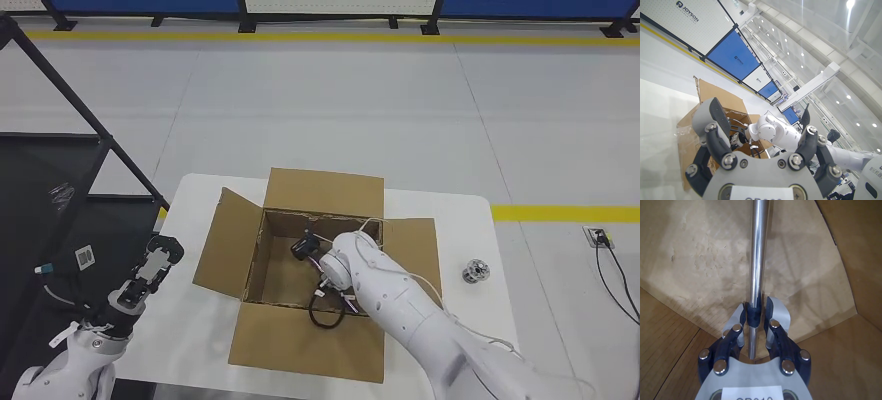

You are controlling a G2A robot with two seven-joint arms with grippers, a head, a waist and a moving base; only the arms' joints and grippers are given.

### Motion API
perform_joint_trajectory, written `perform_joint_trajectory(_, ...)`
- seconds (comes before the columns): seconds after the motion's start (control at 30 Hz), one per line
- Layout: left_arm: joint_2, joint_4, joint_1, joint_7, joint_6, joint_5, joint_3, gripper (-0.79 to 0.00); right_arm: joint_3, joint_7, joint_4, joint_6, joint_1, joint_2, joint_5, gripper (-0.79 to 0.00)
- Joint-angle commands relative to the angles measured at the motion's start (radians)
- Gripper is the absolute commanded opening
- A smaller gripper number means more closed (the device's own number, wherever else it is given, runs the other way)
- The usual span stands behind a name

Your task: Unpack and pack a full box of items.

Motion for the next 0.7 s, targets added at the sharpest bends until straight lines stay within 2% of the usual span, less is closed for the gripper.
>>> perform_joint_trajectory(0.0, 0.000, 0.000, 0.000, 0.000, 0.000, 0.000, 0.000, 0.000, 0.002, -0.004, 0.015, -0.001, 0.003, -0.006, 0.000, -0.674)
perform_joint_trajectory(0.07, 0.000, 0.000, 0.000, 0.000, 0.000, 0.000, 0.000, 0.000, 0.005, -0.010, 0.027, -0.002, 0.007, -0.012, 0.001, -0.785)
perform_joint_trajectory(0.37, 0.000, 0.000, 0.000, 0.000, 0.000, 0.000, 0.000, 0.000, 0.043, -0.031, 0.029, -0.026, 0.038, -0.019, 0.030, -0.785)
perform_joint_trajectory(0.67, 0.000, 0.000, 0.000, 0.000, 0.000, 0.000, 0.000, 0.000, 0.119, 0.035, -0.099, -0.076, 0.046, 0.022, 0.068, -0.785)
